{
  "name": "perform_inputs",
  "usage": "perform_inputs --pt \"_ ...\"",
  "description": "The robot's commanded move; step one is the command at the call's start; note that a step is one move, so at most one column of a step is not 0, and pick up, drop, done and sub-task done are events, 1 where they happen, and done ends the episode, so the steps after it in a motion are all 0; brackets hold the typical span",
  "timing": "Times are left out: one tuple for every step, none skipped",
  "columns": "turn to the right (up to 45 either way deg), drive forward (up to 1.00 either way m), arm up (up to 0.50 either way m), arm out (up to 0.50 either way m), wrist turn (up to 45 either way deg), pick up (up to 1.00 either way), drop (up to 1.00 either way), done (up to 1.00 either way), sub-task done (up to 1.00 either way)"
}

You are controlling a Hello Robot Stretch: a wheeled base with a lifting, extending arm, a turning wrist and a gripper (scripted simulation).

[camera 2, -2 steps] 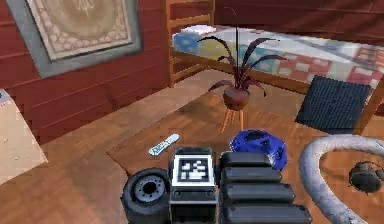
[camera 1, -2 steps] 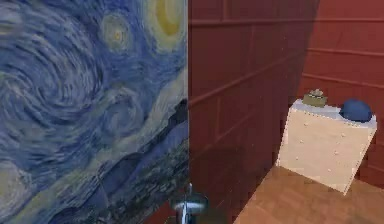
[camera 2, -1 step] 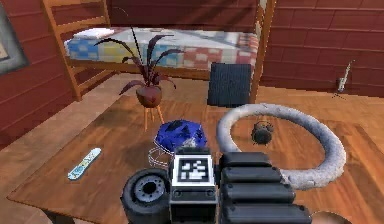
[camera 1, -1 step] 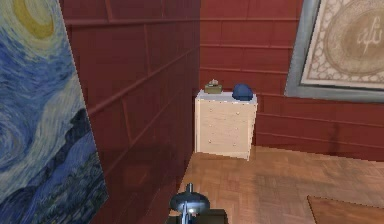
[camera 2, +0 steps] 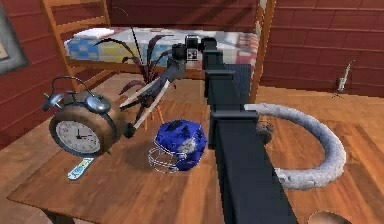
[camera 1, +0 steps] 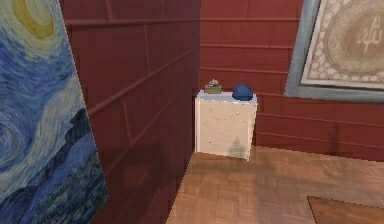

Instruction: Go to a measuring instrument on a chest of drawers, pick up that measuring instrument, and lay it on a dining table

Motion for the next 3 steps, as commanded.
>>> perform_inputs --pt "0.0 0.0 0.0 0.0 45.0 0.0 0.0 0.0 0.0" --pt "0.0 0.0 0.0 0.0 45.0 0.0 0.0 0.0 0.0" --pt "0.0 0.0 0.0 0.0 45.0 0.0 0.0 0.0 0.0"
